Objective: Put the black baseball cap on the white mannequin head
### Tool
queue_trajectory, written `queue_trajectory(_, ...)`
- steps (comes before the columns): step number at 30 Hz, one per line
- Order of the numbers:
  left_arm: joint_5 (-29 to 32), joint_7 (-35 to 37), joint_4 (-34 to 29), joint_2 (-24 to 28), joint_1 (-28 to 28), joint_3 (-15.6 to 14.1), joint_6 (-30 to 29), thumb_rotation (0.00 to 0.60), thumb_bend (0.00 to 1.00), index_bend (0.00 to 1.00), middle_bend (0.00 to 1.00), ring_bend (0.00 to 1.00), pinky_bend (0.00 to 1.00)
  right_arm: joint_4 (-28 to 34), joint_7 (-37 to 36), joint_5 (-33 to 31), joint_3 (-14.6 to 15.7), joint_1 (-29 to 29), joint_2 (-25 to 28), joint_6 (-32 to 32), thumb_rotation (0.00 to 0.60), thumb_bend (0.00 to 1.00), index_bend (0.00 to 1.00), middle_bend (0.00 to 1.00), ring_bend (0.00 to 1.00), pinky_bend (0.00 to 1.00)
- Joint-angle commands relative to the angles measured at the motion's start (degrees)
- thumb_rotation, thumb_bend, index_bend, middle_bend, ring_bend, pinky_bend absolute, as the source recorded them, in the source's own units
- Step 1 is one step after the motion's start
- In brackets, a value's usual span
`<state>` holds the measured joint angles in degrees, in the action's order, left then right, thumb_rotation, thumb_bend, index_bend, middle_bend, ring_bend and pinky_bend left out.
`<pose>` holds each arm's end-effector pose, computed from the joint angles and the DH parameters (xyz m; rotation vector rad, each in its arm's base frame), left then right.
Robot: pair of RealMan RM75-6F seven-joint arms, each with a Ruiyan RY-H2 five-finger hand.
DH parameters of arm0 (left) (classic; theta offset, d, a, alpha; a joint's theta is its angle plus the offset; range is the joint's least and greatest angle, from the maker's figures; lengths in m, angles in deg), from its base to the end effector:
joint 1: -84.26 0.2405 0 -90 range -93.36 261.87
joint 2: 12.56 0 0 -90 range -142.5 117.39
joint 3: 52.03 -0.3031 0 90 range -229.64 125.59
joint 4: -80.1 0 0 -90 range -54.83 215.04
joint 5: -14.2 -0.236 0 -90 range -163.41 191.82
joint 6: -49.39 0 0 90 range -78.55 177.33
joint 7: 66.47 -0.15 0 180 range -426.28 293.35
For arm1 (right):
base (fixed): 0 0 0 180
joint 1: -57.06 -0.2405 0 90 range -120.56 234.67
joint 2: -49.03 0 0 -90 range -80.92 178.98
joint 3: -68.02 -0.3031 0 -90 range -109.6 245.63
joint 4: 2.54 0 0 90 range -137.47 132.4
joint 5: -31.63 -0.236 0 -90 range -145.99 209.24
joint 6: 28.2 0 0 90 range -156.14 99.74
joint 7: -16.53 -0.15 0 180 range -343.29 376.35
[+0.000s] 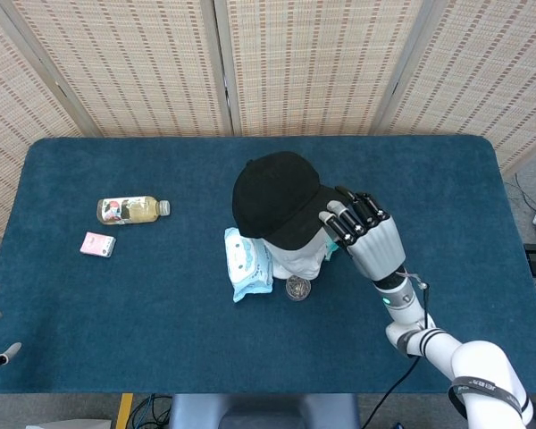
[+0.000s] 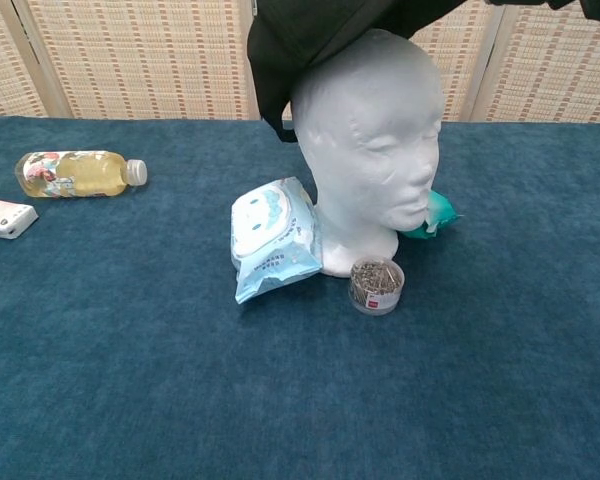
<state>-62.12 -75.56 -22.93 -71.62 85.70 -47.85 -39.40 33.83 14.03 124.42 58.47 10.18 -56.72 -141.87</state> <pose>-0.3655 0.1538 0.1893 -1.1732 -0.9336 -0.7302 -0.1620 -0.3976 0.0388 1.2963 0.1422 1.7213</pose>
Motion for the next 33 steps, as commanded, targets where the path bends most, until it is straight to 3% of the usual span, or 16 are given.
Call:
queue_trajectory(1, 0.0, 0.1, 0.0, 0.1, 0.0, 0.1, -0.1, 0.600, 0.04, 0.15, 0.42, 0.38, 0.55, -1.5, -1.2, 0.8, 0.4, 1.0, -0.8, -1.1, 0.600, 0.48, 0.79, 0.57, 0.32, 0.48)
queue_trajectory(33, 0.1, 0.1, -0.2, 0.2, 0.0, 0.0, 0.1, 0.600, 0.05, 0.15, 0.42, 0.38, 0.55, -6.0, -6.2, 4.3, 4.0, 10.3, -3.9, -5.0, 0.600, 0.48, 0.80, 0.56, 0.32, 0.48)
